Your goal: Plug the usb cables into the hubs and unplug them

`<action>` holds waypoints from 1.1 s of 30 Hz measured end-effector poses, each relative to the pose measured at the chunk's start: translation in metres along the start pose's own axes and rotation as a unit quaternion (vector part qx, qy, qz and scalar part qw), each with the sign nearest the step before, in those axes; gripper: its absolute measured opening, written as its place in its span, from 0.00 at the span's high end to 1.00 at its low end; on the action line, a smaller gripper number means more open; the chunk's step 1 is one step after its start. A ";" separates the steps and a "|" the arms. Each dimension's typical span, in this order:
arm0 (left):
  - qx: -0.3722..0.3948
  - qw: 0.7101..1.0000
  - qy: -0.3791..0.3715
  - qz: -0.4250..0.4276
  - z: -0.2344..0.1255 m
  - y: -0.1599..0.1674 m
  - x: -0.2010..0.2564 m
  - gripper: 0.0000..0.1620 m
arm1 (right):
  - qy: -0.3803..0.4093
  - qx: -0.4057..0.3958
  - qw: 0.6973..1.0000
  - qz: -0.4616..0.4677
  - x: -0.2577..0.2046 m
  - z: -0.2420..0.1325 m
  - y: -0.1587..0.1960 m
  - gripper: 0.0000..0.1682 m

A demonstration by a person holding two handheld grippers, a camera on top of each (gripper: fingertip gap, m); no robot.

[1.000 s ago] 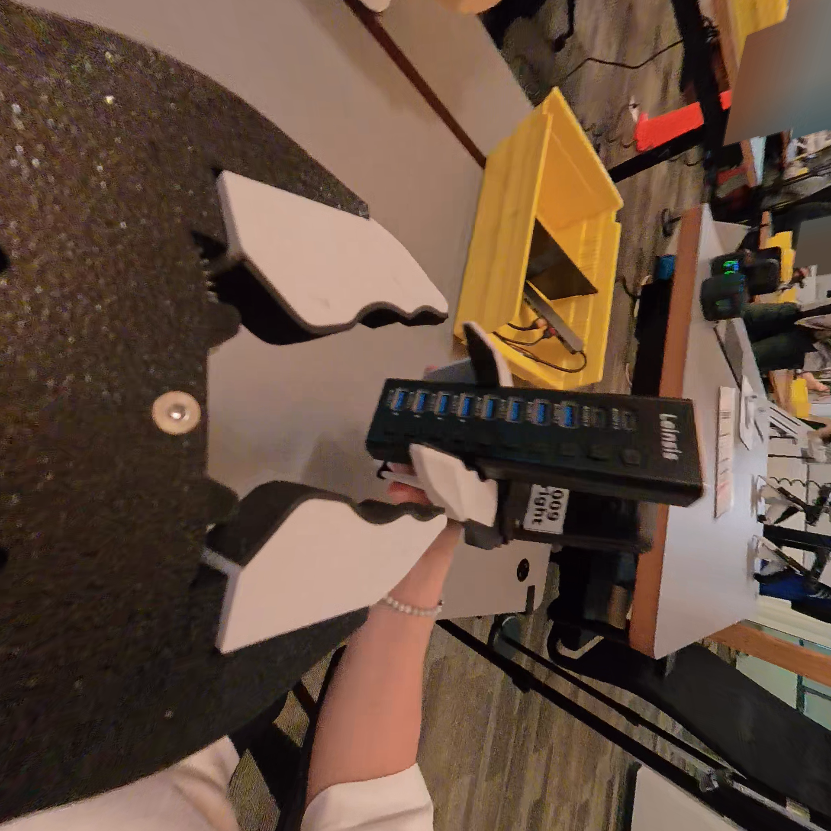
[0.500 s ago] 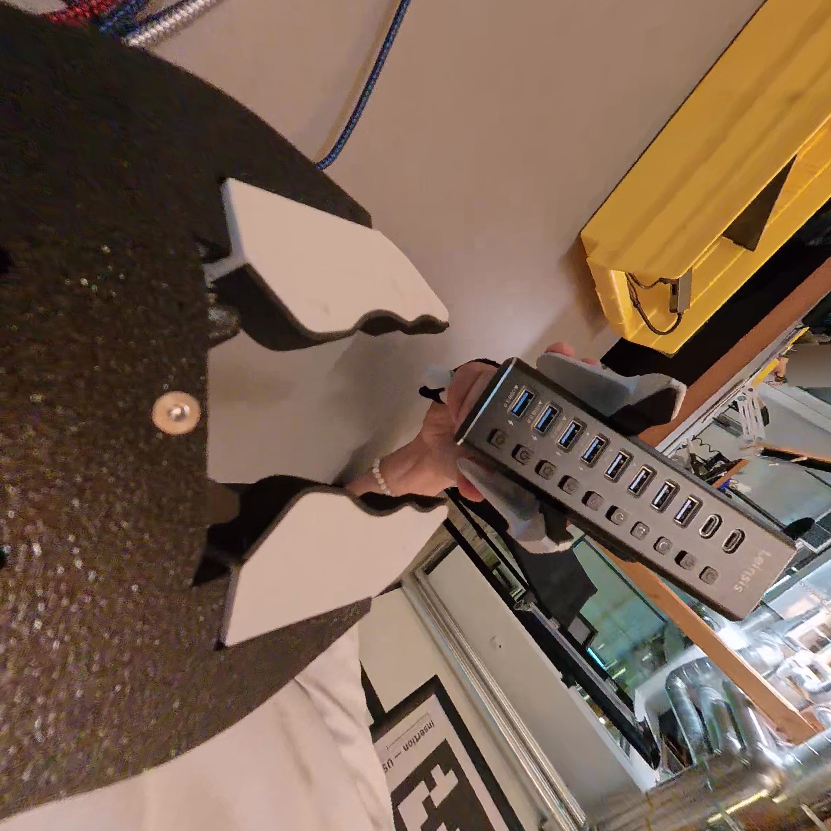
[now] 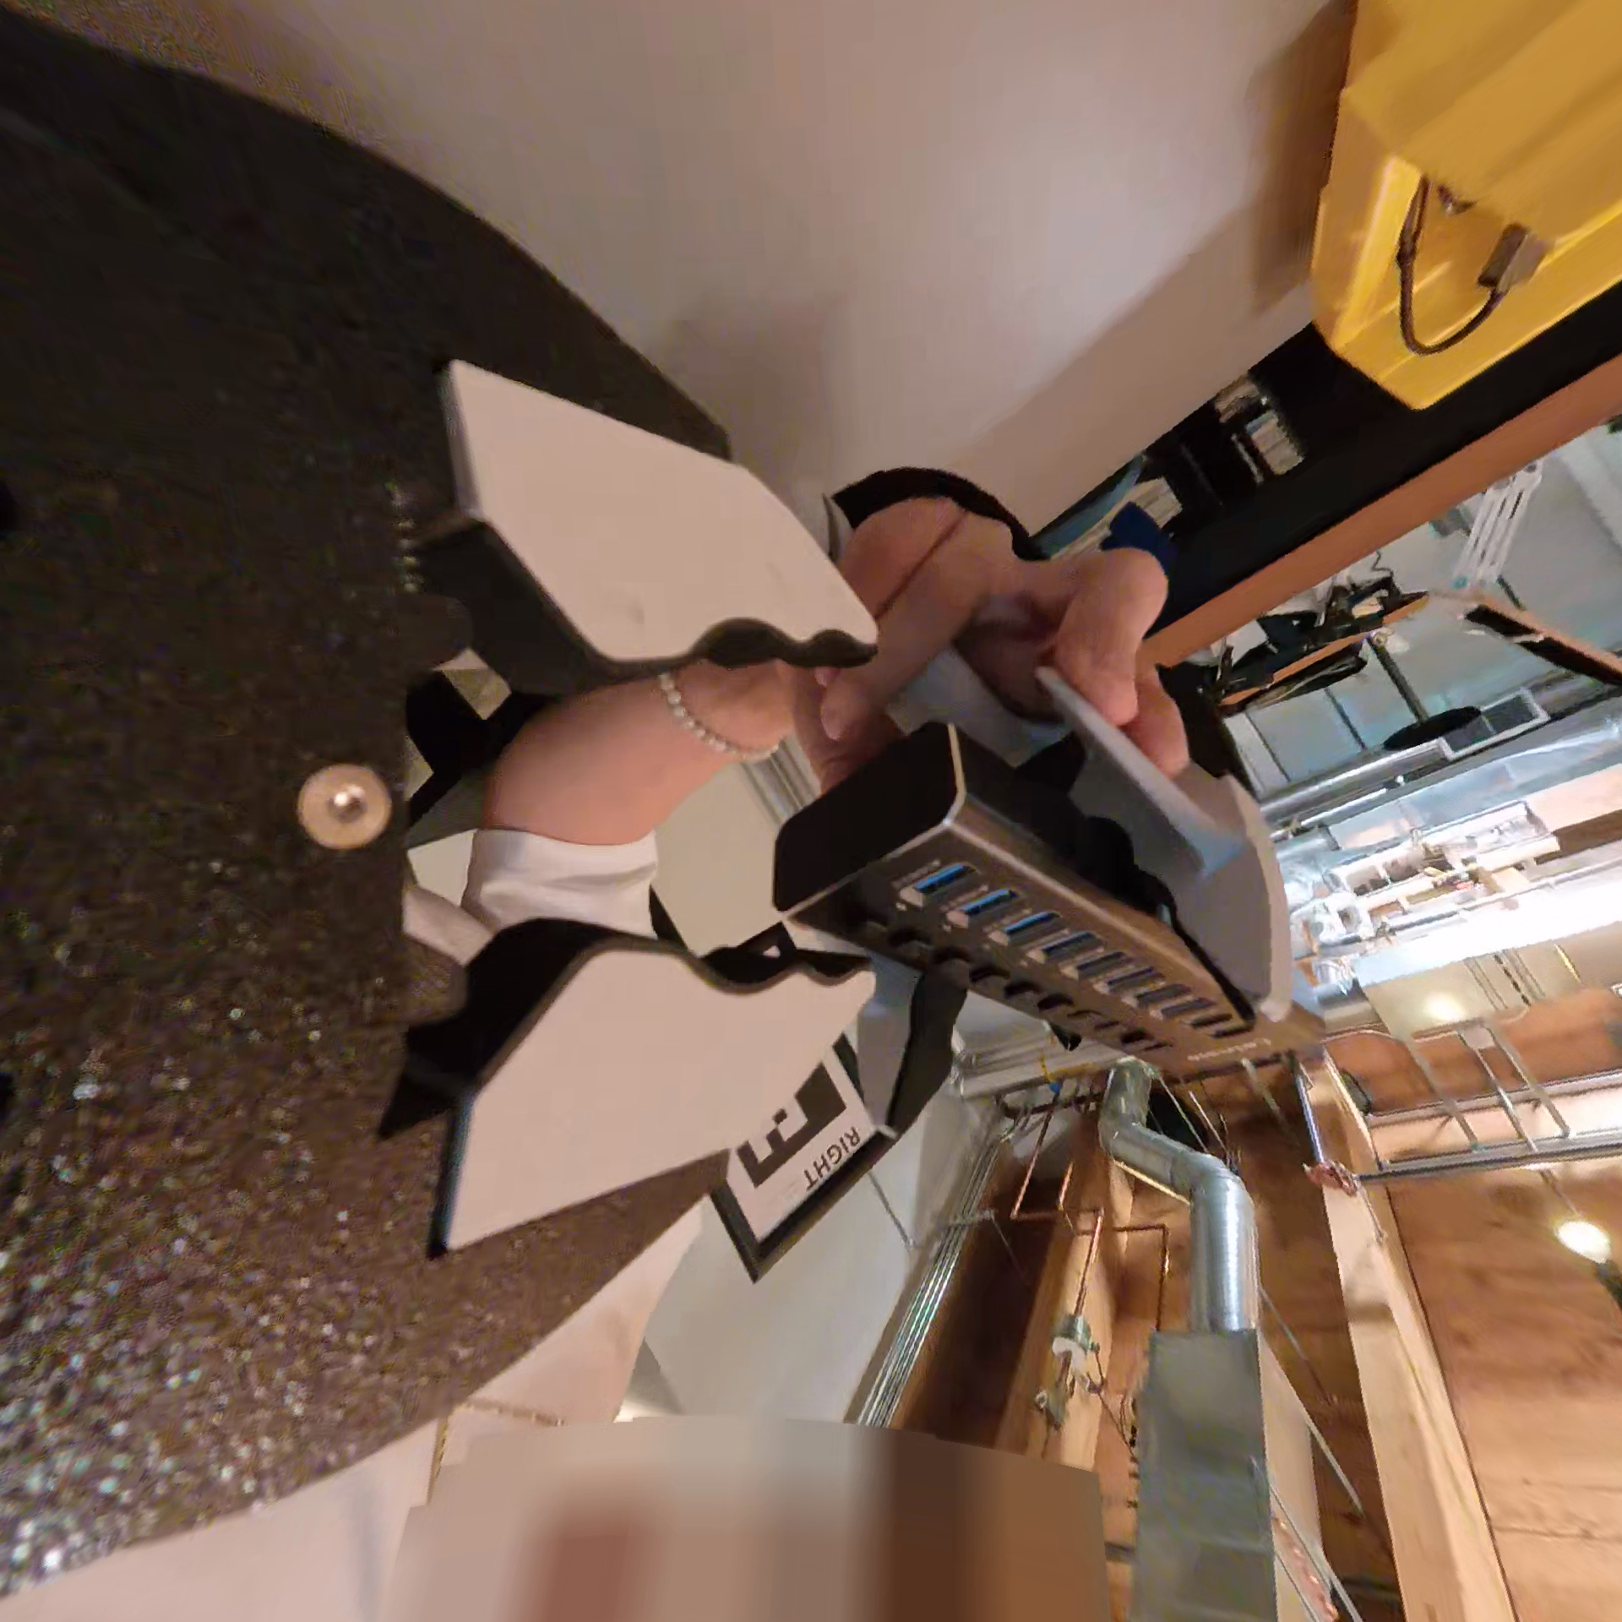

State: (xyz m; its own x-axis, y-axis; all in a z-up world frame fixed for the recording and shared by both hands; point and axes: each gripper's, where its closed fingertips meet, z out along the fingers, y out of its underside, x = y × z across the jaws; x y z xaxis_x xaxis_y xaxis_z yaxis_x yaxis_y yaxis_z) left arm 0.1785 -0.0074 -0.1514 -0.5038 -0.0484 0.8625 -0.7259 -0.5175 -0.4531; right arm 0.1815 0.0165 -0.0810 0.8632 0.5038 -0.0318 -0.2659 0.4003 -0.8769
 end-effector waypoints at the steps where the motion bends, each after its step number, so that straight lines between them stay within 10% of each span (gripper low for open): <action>1: -0.003 1.000 0.016 -0.005 0.004 0.003 0.002 0.62 | -0.007 -0.002 1.000 0.001 -0.002 0.002 0.002 0.56; 12: 0.072 0.993 0.085 0.023 0.005 -0.020 0.017 0.80 | 0.028 -0.099 0.994 -0.042 0.004 0.000 0.022 0.56; 23: -0.048 0.898 -0.090 0.428 -0.051 -0.063 0.050 0.83 | 0.054 -0.077 0.990 0.103 0.021 -0.026 -0.004 0.60; 33: -0.087 0.862 -0.090 0.492 -0.047 -0.065 0.047 0.83 | 0.086 -0.185 0.977 0.066 0.028 -0.010 0.052 0.66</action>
State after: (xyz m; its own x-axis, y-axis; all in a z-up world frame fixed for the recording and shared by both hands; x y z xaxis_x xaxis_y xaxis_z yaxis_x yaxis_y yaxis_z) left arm 0.1799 0.0641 -0.0921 -0.8462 -0.5299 0.0561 -0.0564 -0.0157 -0.9983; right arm 0.1962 0.0440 -0.1327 0.8997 0.3834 -0.2089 -0.2342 0.0198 -0.9720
